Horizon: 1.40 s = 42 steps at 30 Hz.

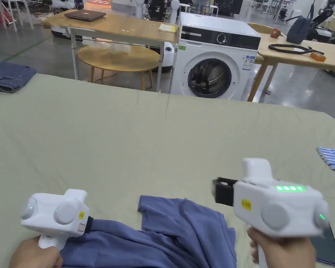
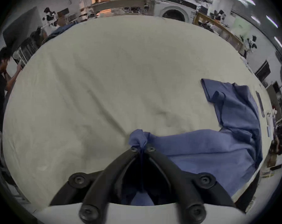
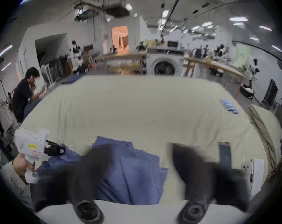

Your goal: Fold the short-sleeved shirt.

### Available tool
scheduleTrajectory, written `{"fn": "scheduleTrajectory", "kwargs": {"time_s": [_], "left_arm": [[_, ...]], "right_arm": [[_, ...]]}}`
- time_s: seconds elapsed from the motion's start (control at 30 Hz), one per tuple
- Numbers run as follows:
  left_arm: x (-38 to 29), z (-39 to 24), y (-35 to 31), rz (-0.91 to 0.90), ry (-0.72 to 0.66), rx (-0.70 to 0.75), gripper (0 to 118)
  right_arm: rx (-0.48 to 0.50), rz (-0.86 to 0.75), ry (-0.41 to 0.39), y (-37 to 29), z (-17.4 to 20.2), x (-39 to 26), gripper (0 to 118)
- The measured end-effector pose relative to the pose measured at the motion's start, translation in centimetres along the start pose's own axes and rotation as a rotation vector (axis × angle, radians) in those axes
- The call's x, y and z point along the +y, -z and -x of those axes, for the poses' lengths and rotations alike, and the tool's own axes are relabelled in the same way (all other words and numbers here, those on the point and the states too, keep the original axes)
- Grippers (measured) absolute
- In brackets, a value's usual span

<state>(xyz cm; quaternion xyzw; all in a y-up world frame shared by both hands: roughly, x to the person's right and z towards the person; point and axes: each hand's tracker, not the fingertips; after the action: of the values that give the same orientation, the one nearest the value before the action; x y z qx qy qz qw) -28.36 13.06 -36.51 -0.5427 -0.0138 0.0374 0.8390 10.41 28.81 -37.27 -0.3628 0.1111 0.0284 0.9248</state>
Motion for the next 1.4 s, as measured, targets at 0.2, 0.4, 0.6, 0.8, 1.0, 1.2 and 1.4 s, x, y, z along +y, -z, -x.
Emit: {"fn": "scheduleTrajectory", "kwargs": {"time_s": [0.2, 0.4, 0.6, 0.8, 1.0, 1.2, 1.4], "left_arm": [[-0.8, 0.2, -0.9, 0.0, -0.043, -0.035, 0], [-0.4, 0.9, -1.5, 0.008, -0.075, -0.062, 0], [1.4, 1.6, -6.1, -0.085, -0.078, -0.098, 0], [5.8, 4.5, -12.5, -0.208, -0.052, -0.05, 0], [12.0, 8.3, -18.9, -0.337, -0.069, 0.025, 0], [18.3, 10.0, -24.3, -0.436, -0.129, 0.05, 0], [26.7, 11.7, -27.0, -0.556, -0.175, -0.009, 0]], "right_arm": [[0.111, 0.362, -0.118, 17.6, 1.1, 0.5, 105], [0.075, 0.475, -0.045, 18.0, 0.8, -2.4, 6], [0.161, 0.34, -0.013, 11.8, -0.9, 0.6, 6], [0.166, 0.205, 0.013, 4.9, -3.0, 5.4, 6], [0.165, 0.047, 0.031, -0.3, -5.5, 11.6, 6], [0.075, -0.1, 0.101, -2.3, -8.2, 19.8, 6], [-0.003, -0.18, 0.152, -2.0, -9.4, 27.4, 6]]}}
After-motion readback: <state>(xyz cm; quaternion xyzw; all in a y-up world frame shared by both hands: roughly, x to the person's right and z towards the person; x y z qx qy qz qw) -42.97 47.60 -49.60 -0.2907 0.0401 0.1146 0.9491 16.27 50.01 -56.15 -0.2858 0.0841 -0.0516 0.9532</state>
